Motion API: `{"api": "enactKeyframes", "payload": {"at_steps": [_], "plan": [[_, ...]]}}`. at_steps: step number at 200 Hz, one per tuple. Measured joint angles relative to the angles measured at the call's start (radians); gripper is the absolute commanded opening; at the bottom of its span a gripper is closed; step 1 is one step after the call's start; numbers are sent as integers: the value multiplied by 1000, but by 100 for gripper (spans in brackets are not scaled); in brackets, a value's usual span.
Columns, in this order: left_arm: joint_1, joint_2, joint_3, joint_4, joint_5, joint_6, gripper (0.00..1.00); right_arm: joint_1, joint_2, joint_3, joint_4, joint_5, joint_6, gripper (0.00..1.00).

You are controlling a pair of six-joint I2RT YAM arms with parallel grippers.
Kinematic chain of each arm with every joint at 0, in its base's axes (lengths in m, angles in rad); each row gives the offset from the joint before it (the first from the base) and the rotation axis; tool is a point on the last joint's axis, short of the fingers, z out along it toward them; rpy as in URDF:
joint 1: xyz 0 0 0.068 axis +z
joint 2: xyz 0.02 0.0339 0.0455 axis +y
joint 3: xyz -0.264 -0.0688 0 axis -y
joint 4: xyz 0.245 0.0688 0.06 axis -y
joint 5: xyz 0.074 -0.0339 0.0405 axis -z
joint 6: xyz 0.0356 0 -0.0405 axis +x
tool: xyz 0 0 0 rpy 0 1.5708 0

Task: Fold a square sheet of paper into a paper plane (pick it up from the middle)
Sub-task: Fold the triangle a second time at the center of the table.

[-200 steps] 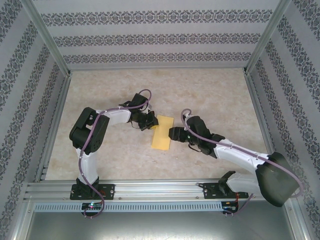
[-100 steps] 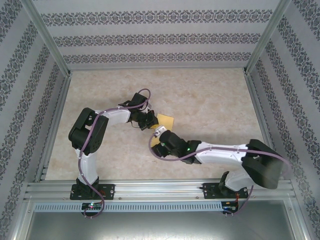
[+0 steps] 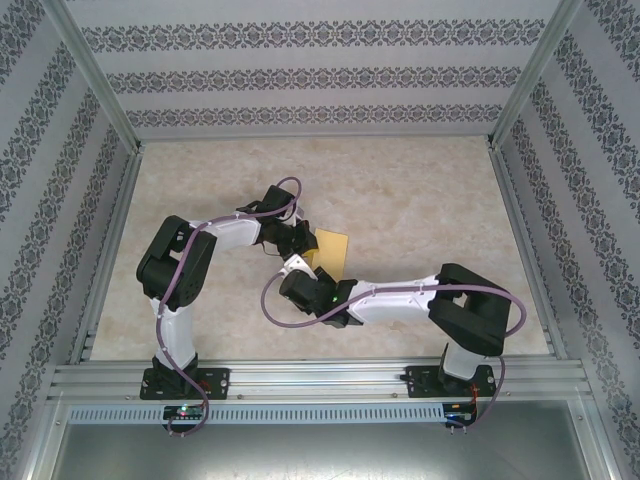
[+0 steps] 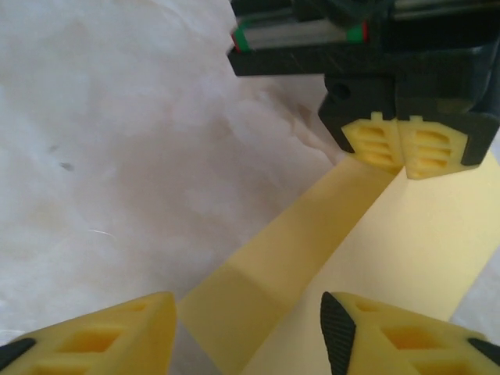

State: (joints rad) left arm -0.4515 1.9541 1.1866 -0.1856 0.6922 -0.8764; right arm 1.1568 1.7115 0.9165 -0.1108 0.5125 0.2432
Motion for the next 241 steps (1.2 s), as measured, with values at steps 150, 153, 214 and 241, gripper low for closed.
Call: {"api": "enactKeyframes", "payload": {"at_steps": [150,153,214,241], "plan": [[0,-110,16,-107,-117,68,36,-130,-144,-134,74,-236,63,0],[0,-114,16,-112,-126,68,36,-137,-149,-142,83,-254,66,0],[0,-192,-13,-182,-242,121,24,-341,-195,-266,304,-616,220,0],[0,-224,-71,-185,-253,129,20,-426,-195,-320,380,-734,294,0]]}}
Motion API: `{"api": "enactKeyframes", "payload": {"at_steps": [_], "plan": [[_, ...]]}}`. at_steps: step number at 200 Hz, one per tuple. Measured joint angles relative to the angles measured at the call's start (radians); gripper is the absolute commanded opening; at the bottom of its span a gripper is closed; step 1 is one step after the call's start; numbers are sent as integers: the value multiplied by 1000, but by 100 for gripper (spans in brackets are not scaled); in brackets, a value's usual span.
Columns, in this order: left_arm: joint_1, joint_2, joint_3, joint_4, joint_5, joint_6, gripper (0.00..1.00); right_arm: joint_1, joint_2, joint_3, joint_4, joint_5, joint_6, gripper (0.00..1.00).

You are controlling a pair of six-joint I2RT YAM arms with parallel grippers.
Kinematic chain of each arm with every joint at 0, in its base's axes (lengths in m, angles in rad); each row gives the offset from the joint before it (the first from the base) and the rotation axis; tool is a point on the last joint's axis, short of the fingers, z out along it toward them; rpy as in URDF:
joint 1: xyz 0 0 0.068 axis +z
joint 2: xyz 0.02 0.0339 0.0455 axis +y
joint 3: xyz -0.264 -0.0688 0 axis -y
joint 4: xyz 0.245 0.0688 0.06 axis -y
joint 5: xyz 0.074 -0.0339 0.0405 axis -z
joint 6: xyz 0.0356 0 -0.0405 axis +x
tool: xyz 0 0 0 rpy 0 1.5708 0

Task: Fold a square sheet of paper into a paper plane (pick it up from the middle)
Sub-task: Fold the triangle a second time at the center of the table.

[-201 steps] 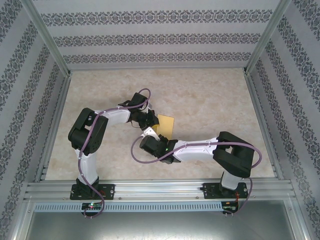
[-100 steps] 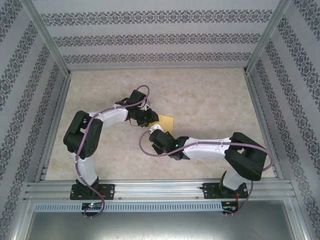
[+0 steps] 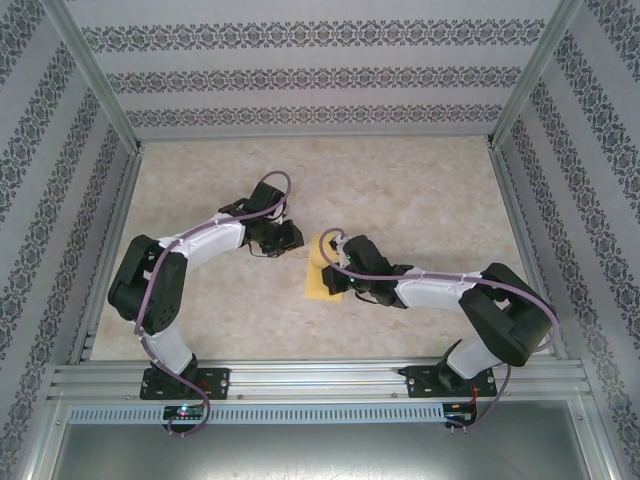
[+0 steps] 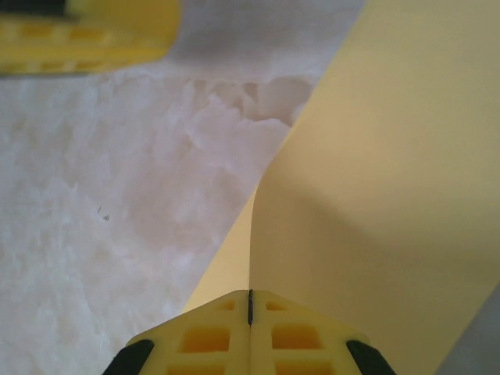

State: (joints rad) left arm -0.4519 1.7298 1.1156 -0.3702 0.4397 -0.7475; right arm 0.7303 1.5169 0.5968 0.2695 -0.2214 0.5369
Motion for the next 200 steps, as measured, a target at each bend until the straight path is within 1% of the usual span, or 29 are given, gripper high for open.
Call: {"api": "enactKeyframes", "payload": {"at_steps": [35,86,135,200], "plan": [[-19,-5,-55,0,10,7,17,-68,0,-52,88,-118,75,0],[-110,-5,-80,0,65,18,16,-121,0,-84,144,-208,128,0],[-155,33,-71,-1,91,34,14,-153,14,-102,204,-262,173,0],[-163,117,-42,-14,87,43,11,-199,56,-102,217,-297,214,0]]}}
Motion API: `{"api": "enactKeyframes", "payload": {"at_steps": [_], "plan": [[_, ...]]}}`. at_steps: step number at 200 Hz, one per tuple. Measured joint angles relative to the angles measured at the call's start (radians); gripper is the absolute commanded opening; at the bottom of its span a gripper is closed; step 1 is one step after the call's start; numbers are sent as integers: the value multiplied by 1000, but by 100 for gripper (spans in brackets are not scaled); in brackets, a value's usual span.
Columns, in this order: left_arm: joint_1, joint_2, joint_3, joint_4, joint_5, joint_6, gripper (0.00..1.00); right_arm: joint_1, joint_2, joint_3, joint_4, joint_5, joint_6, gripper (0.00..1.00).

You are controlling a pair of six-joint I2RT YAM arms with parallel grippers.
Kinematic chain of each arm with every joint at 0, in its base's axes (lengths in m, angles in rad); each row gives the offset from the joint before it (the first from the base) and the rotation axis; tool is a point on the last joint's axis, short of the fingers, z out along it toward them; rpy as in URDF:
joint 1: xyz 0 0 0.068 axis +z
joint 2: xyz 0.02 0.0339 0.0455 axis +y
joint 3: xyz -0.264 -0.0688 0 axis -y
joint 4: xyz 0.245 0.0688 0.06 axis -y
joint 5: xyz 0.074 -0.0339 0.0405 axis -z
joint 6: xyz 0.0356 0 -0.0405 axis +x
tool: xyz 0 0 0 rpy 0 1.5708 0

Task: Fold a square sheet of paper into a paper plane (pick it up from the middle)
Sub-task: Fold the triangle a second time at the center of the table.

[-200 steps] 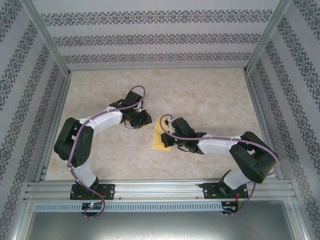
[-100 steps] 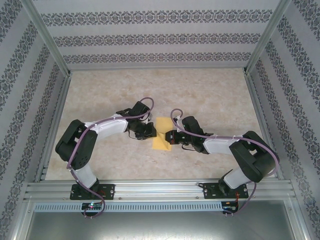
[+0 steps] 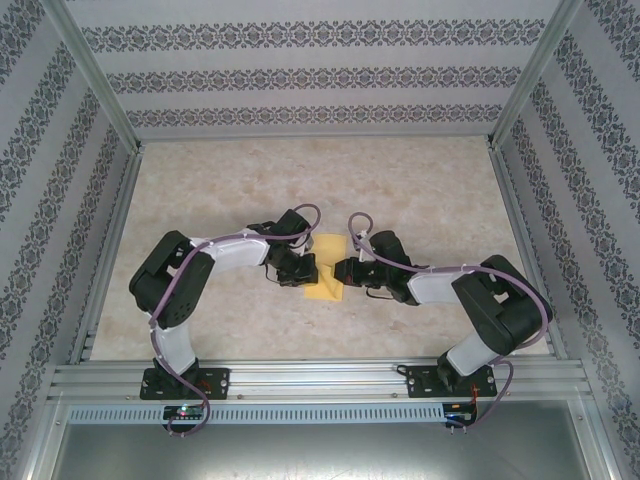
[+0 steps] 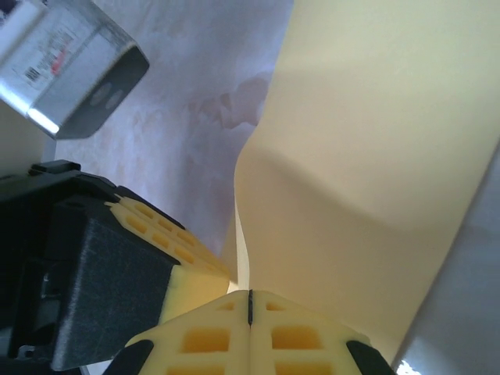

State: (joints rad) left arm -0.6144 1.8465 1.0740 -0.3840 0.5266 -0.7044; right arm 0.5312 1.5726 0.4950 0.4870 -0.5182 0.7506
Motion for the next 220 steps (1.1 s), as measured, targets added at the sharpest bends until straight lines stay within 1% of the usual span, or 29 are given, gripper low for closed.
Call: {"api": "enactKeyframes", "payload": {"at_steps": [48,107,160,220], "plan": [[0,16,12,-20,-8,11,10,-42,18,9,-36,-31,-11,0],[0,22,22,-32,-15,21,10,-69,84,95,-135,-95,-81,2],[0,22,23,-32,-15,24,10,-84,112,146,-216,-123,-135,2],[0,23,23,-32,-15,28,10,-85,167,188,-264,-131,-166,3]]}}
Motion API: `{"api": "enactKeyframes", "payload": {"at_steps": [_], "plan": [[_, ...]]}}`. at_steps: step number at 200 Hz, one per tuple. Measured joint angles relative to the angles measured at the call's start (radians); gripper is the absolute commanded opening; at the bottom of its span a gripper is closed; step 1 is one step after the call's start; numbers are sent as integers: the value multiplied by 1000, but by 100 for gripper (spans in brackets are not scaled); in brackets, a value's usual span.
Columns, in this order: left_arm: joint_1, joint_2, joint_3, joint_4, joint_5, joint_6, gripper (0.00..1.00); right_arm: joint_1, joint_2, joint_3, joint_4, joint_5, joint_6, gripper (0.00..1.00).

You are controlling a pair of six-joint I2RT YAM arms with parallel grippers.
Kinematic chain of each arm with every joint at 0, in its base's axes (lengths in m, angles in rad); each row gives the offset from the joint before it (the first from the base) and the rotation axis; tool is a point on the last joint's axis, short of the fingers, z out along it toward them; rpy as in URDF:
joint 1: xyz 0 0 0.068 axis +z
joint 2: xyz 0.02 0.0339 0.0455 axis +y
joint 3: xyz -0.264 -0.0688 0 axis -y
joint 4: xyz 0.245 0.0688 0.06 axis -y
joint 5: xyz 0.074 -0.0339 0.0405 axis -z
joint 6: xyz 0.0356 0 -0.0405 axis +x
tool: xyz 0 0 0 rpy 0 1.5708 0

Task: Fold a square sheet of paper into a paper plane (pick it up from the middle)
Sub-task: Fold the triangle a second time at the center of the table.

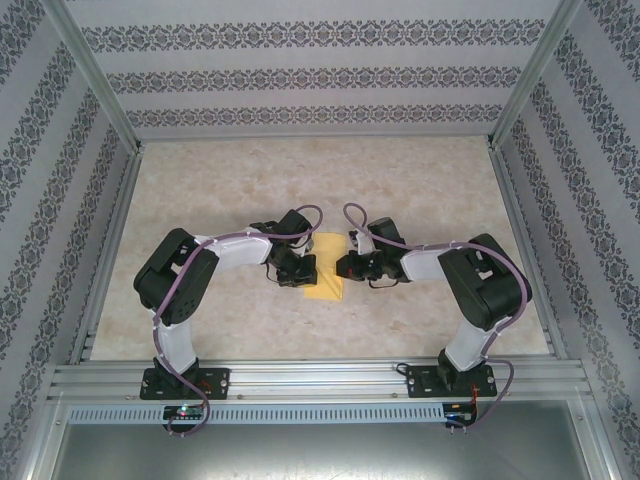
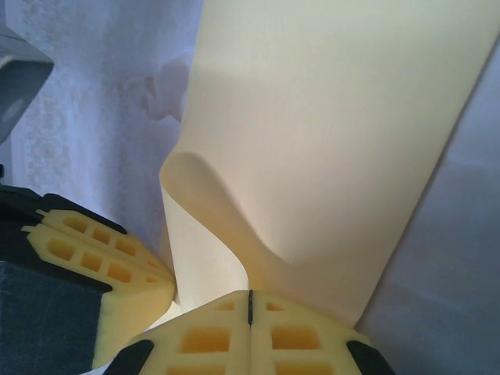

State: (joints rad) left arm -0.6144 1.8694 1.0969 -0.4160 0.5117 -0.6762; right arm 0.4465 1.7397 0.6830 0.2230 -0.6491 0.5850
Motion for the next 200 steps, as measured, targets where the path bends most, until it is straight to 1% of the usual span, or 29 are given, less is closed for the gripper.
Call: {"api": "enactKeyframes", "payload": {"at_steps": [112,200], "plan": [[0,4,8,-9,0,15,10,-5,32,56,-82,-1,-43,6],[0,4,9,-11,0,16,10,-3,-2,64,-161,19,-74,6]]}}
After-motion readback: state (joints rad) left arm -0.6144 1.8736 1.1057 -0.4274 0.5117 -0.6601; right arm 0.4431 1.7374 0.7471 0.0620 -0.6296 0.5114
